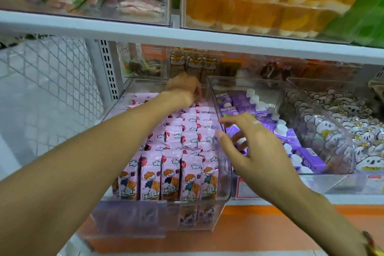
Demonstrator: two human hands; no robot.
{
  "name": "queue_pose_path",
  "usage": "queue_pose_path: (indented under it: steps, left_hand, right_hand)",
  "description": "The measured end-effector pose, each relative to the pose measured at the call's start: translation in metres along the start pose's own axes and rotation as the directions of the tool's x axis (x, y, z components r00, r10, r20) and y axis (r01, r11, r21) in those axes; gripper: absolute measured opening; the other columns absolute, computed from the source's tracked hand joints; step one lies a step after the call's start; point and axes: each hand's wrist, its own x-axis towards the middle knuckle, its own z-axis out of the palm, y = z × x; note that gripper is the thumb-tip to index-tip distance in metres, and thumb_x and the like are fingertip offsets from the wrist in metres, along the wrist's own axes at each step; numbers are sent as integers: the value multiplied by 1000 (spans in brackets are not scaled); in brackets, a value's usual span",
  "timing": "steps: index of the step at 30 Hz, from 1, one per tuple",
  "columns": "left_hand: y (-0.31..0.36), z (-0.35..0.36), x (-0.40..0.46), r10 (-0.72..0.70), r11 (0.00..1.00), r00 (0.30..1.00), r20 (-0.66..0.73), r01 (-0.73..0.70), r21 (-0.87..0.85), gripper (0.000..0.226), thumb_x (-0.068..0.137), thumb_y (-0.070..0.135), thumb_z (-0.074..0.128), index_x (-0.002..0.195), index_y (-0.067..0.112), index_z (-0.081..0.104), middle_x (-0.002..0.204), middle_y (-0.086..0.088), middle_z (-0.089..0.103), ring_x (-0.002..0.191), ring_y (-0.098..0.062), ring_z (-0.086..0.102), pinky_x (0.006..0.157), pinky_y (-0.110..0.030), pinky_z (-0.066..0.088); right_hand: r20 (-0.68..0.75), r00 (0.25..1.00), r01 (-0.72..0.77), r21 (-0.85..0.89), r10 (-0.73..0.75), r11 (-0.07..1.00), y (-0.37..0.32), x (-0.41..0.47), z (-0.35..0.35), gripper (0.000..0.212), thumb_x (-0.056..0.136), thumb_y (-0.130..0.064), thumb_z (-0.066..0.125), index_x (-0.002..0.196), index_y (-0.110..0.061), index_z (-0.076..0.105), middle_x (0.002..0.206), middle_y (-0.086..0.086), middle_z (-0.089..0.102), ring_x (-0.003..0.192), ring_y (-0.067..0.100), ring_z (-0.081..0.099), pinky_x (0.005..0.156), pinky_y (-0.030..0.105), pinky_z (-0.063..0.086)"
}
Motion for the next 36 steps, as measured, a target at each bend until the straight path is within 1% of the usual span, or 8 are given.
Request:
queue_pose_path:
  steps: [4, 7, 10, 15, 21, 26, 31, 36]
  left_hand:
    - [3, -8, -2, -95, 904, 985, -141, 26, -427, 8, 97, 19, 53, 96, 18, 61, 95, 3, 64, 79, -1, 64, 67, -18, 52]
    - [9, -29, -13, -295, 469, 948, -119, 35, -883, 8, 98, 11, 50, 93, 12, 56, 91, 1, 61, 68, 2, 60, 59, -8, 48]
    - [4, -45, -35, -474, 216, 874, -107, -2, -976, 16, 99, 13, 47, 109, 4, 55, 113, -13, 61, 97, -21, 61, 87, -30, 54]
    - [-7, -68, -112, -456, -42, 889, 34, 17, -999, 15, 101, 14, 45, 107, 6, 55, 97, -7, 67, 81, -10, 65, 80, -24, 58]
    - [9, -70, -193, -283, -60, 957, 57, 42, -997, 23, 97, 24, 53, 112, 10, 63, 99, -3, 73, 87, -7, 70, 72, -23, 58]
    - [14, -65, -207, -296, -80, 955, -16, -41, -996, 24, 95, 27, 56, 114, 13, 61, 102, 3, 72, 87, -3, 69, 73, -19, 55]
    - [15, -47, -214, -211, 259, 950, -230, -172, -950, 21, 90, 22, 63, 109, 28, 56, 104, 26, 62, 99, 5, 61, 69, -11, 51]
    - [18, -42, -209, -89, 472, 945, -316, -239, -848, 42, 82, 22, 75, 117, 28, 53, 116, 19, 61, 108, 3, 56, 74, -14, 51]
  right_hand:
    - [-5, 1000, -19, 40, 19, 999, 0, 0, 1, 36, 85, -57, 38, 110, -35, 53, 101, -16, 53, 78, 3, 58, 67, 40, 52]
    - [-1, 999, -35, 99, 36, 994, -1, 2, 0, 35, 86, -57, 38, 107, -34, 55, 103, -16, 55, 78, 1, 58, 68, 40, 52]
    - [-29, 997, -68, 168, 74, 983, -4, 5, -2, 30, 88, -50, 42, 103, -31, 59, 102, -14, 60, 81, 4, 60, 72, 40, 53]
    - [-154, 984, -41, 301, 91, 953, -19, 12, -11, 22, 95, -29, 49, 111, -22, 62, 109, -7, 63, 94, 4, 56, 78, 13, 43]
    - [214, 977, -125, 523, 12, 843, -50, 11, -18, 40, 98, -38, 42, 136, -30, 46, 120, -14, 59, 100, -9, 57, 81, 8, 45]
    - [308, 949, -145, 612, -66, 778, -64, 9, -23, 24, 98, -27, 45, 117, -29, 59, 104, -6, 70, 86, 1, 63, 74, 15, 49]
    - [184, 949, -295, 810, 257, 508, -64, 8, -13, 30, 84, -21, 69, 111, -13, 60, 95, -3, 70, 78, 5, 66, 73, 27, 55]
    - [142, 939, -280, 843, 313, 458, -67, 7, -9, 36, 76, -14, 76, 105, -3, 60, 92, 5, 70, 74, 8, 69, 69, 25, 58]
